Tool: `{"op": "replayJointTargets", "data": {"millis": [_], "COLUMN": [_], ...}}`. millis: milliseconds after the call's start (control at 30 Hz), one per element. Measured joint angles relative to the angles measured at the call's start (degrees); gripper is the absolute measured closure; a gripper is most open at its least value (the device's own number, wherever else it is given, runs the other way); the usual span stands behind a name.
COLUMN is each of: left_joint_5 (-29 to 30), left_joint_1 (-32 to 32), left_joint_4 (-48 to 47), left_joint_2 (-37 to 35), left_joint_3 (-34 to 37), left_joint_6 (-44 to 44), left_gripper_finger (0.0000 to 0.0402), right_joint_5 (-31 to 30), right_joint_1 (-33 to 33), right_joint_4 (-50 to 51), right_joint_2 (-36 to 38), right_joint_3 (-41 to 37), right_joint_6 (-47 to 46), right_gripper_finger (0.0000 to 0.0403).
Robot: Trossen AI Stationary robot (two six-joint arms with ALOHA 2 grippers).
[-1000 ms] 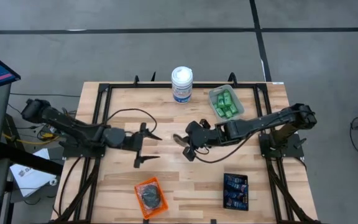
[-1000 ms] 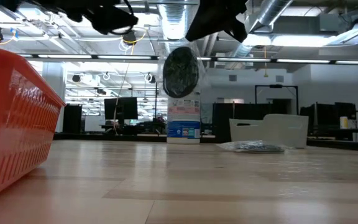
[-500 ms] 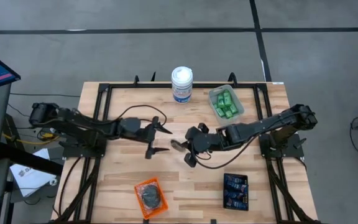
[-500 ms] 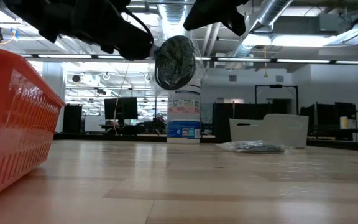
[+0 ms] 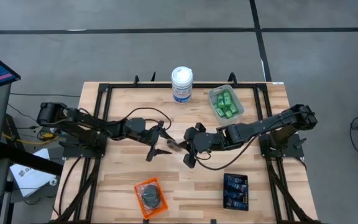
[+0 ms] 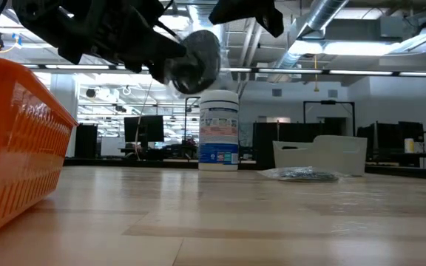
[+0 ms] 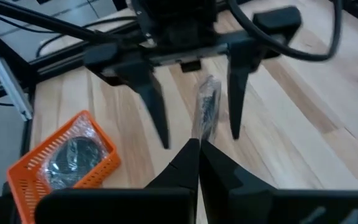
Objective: Pick & Place Travel size toiletries
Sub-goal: Put the black scrub pad into the orange basket
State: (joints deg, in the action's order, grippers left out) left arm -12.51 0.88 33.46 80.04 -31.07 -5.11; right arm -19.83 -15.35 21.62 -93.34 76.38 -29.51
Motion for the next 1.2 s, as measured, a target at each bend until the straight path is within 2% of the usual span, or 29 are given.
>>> {"op": "replayJointTargets", "data": {"millis": [300, 467, 633, 900, 1033, 1200], "left_joint_5": [0.0, -0.1, -1.0, 1.1, 1.1, 3.7], "left_joint_1": [0.2, 0.4, 3.2, 13.0, 19.9, 27.8], "left_joint_4": [0.6, 0.0, -5.3, -23.4, -29.0, -29.1], "left_joint_2": [0.2, -0.1, -3.3, -15.9, -20.9, -21.7], "left_joint_3": [0.0, 0.0, 0.0, 0.0, 0.0, 0.0], "left_joint_6": [1.4, 5.1, 7.8, 13.5, 17.4, 19.5], "left_gripper_finger": [0.0284, 0.0378, 0.0374, 0.038, 0.0379, 0.0379], "right_joint_5": [0.3, 0.3, 0.4, 0.5, 0.5, 0.5], "right_joint_1": [0.0, -0.1, -1.2, -2.7, -2.7, -2.1], "right_joint_4": [-1.1, -1.6, -1.5, -1.1, -1.1, -1.1], "right_joint_2": [0.0, 0.0, 0.0, 0.0, 0.0, 0.0], "right_joint_3": [0.0, 0.0, 0.0, 0.0, 0.0, 0.0], "right_joint_6": [0.1, 1.0, 2.7, 4.6, 4.6, 4.6], "right_gripper_finger": [0.0403, 0.0392, 0.0342, 0.0266, 0.0244, 0.0235]}}
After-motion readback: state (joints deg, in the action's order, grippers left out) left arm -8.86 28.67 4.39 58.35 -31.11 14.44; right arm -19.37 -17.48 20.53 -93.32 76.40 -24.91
